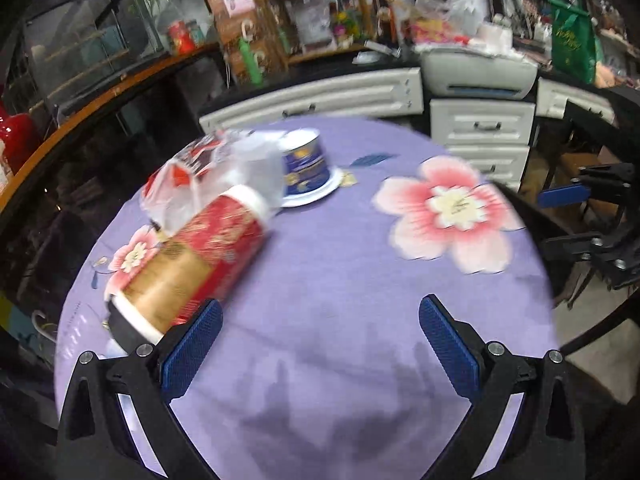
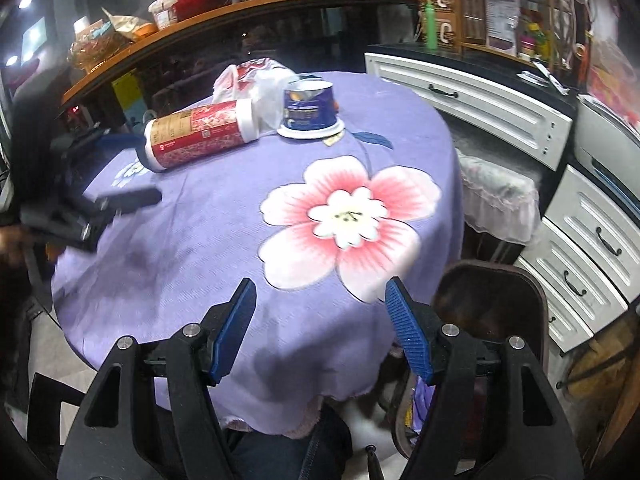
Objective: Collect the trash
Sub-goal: 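Move the left tool back to the table and grasp the red cylindrical can, then lift the red can with the left tool while the right tool grasps the blue-and-white cup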
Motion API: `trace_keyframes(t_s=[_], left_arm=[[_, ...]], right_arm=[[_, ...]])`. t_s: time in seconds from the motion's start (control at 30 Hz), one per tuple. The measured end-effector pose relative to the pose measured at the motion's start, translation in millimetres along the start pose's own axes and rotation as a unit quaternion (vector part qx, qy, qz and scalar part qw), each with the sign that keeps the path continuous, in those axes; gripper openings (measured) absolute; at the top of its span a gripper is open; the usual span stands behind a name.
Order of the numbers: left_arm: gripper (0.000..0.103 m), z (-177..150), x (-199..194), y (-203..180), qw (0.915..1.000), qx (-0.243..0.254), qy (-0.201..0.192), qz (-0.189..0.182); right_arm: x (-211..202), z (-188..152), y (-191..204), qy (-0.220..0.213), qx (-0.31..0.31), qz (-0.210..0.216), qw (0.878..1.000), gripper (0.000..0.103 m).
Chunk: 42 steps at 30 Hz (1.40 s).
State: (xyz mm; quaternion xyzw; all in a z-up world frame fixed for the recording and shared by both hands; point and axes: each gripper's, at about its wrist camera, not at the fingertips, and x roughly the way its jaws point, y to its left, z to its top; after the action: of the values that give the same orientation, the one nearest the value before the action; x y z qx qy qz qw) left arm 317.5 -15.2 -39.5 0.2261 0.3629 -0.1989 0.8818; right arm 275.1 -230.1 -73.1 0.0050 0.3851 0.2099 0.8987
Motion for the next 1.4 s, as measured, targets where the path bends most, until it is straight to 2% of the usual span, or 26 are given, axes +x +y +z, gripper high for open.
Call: trace_keyframes(t_s=[0.1,0.2,0.23,0.27,0.4,0.7,0.83,1.13,1.27,1.4], left_arm=[[0.097,12,10,30,0.999,0.027,0.026,0.024],[0.096,23,26,52,0.9962,0.048,0.07,0.019],[0.093,27,33,58,0.9946,0.053,0.087,0.017],[0.092,32,44,66,0.9911,0.061,0.118,0.008],[0.09,44,72,79,0.979,0.093,0.182,0.002],[0.086,56,123,81,0.959,0.119,0.256,-0.028],[0.078,50,141,81,0.9497,0.122,0.287,-0.032],[0.074,39,127,85,0.9596,0.097,0.261,-0.037],[0.072,33,98,84,0.9708,0.071,0.226,-0.039],[0.072,26,59,96,0.9854,0.024,0.164,-0.038]], right_arm=[[5,1,3,0.002,-0.005,0.002,1.0,0.067],[10,-1,2,0.011,-0.003,0.001,1.0,0.067],[10,-1,1,0.012,-0.001,0.001,1.0,0.067],[11,-1,-1,0.013,0.003,0.001,1.0,0.067],[12,-1,-7,0.013,0.014,0.0,1.0,0.067],[19,-2,-14,0.025,0.023,0.002,0.999,0.068],[22,1,-19,0.026,0.033,0.003,0.999,0.068],[28,14,-17,0.02,0.026,0.011,0.999,0.068],[31,23,-15,0.013,0.019,0.024,0.999,0.068],[35,38,-11,0.003,0.01,0.04,0.999,0.068]])
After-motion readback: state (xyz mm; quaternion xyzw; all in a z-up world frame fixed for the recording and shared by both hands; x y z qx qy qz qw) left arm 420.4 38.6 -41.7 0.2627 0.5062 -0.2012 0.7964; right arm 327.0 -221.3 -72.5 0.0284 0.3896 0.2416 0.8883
